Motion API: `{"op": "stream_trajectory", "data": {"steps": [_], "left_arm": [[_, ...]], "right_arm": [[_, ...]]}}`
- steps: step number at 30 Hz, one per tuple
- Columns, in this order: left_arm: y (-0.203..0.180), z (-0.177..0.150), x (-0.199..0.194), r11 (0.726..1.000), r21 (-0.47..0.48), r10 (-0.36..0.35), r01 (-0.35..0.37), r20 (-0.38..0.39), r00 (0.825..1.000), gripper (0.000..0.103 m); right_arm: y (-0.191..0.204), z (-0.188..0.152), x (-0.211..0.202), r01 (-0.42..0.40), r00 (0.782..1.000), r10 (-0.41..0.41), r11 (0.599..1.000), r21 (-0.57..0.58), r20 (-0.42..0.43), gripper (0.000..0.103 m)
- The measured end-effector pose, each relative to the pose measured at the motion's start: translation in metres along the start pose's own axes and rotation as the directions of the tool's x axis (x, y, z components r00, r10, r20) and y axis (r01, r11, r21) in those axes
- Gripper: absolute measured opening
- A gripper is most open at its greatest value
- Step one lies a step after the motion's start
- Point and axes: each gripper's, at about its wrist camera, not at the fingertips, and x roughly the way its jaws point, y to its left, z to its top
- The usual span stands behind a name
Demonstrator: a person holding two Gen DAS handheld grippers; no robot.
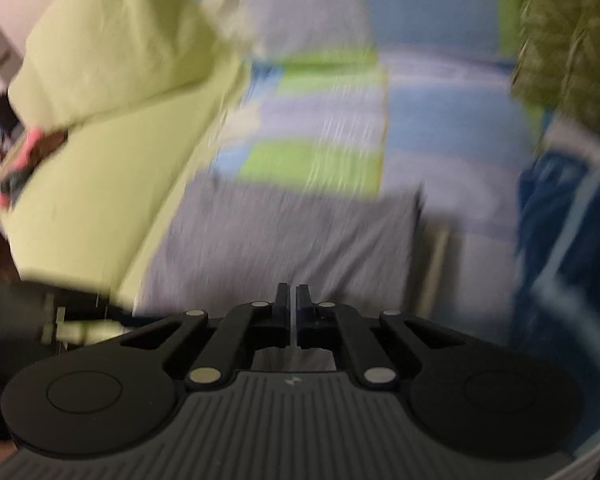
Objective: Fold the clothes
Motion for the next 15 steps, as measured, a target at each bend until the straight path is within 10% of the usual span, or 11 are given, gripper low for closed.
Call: {"op": "stream_trajectory", "data": {"steps": [4,15], "left_arm": [[0.007,-0.013,-0.002,0.998,0.058,-0.017,0.017,0.013,1.0,0.029],[0.018,-0.03,-0.017,0.993,0.115,0.038,-0.036,-0.01,0.999,0.027]], "right_arm": [[-0.015,-0.017,0.003,0.106,0.994,-0.106,0.994,0.029,-0.013,0.0],[0.002,-0.012,-0.003,0.065,0.998,-0.066,0.996,0.052,0.013,0.004]]}}
